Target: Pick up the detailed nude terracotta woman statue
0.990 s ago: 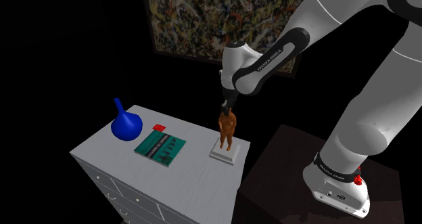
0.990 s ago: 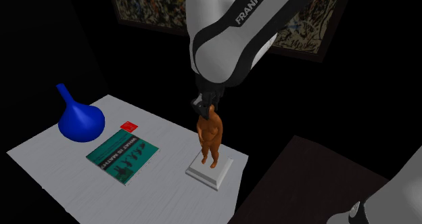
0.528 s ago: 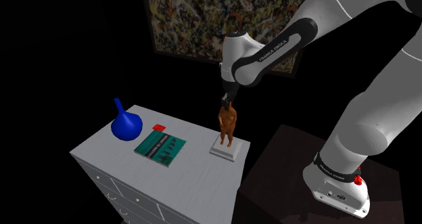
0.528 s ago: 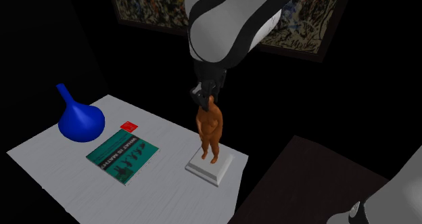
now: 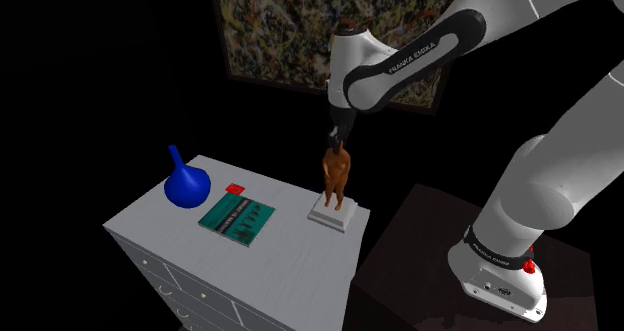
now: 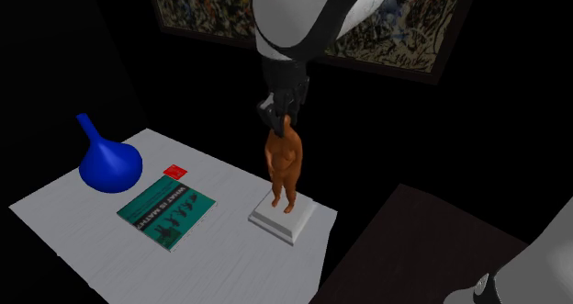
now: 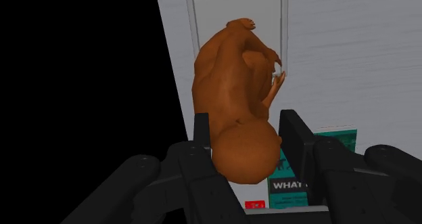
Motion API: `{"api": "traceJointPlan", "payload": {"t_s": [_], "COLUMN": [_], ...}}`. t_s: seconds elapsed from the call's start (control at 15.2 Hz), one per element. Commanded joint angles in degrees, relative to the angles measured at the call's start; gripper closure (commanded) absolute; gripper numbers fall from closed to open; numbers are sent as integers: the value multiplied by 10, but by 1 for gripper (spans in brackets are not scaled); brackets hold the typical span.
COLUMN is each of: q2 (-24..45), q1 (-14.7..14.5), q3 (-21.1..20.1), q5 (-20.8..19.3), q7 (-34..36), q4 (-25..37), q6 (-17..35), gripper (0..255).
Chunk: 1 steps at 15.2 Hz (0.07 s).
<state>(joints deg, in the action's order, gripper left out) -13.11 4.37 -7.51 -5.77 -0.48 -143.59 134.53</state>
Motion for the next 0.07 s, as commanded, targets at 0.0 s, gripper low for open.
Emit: {"api": "traceJointPlan", "payload": {"t_s": [0.0], "q2": [-2], "q1": [0], "q3": [0], "q5": [1], "q7": [-1], "q4": [4], "q6": [-5], "gripper": [255]}}
